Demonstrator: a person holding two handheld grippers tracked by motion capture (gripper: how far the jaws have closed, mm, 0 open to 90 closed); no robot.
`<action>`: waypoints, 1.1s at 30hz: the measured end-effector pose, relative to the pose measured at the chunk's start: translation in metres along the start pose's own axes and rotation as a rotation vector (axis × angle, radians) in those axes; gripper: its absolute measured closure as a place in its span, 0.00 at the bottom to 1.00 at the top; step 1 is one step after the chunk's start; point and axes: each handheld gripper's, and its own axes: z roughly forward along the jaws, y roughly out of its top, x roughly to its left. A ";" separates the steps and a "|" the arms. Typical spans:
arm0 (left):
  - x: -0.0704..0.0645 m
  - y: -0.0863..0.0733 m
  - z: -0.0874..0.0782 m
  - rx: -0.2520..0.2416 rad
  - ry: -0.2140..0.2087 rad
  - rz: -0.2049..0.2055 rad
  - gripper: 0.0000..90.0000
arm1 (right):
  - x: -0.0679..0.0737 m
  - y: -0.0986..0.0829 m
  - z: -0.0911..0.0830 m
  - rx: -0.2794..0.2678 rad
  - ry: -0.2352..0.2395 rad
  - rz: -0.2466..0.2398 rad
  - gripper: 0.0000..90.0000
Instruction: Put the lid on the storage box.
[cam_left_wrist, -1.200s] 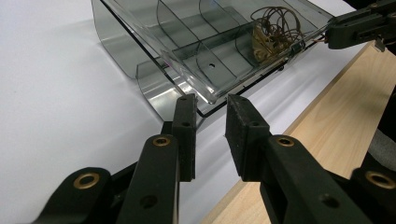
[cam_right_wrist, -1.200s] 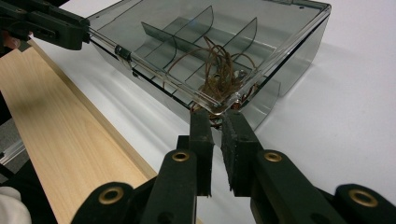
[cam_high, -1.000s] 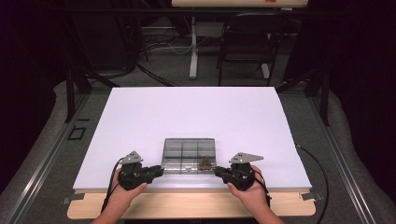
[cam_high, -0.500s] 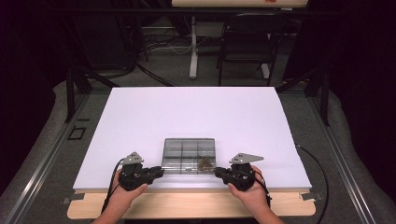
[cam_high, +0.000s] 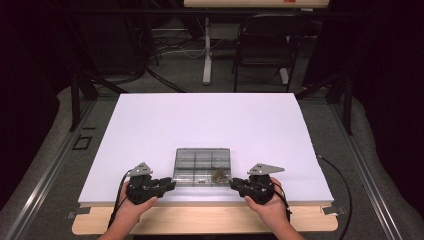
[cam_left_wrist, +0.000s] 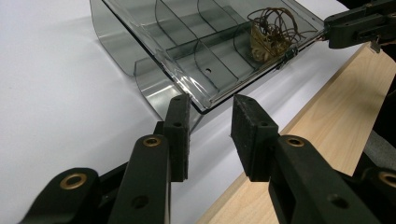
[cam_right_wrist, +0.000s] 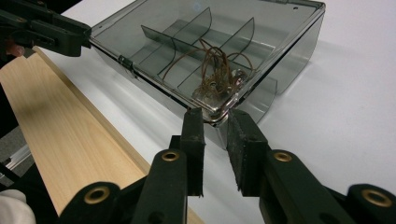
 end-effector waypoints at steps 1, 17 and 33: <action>0.000 0.000 0.000 -0.001 0.003 0.002 0.74 | 0.000 0.000 -0.001 -0.004 -0.001 0.003 0.84; 0.007 0.003 -0.009 -0.033 0.008 -0.019 0.70 | -0.008 0.003 -0.012 -0.059 -0.011 0.022 0.74; 0.024 0.002 -0.016 -0.064 0.045 -0.065 0.69 | -0.023 0.002 -0.015 -0.088 -0.098 0.042 0.66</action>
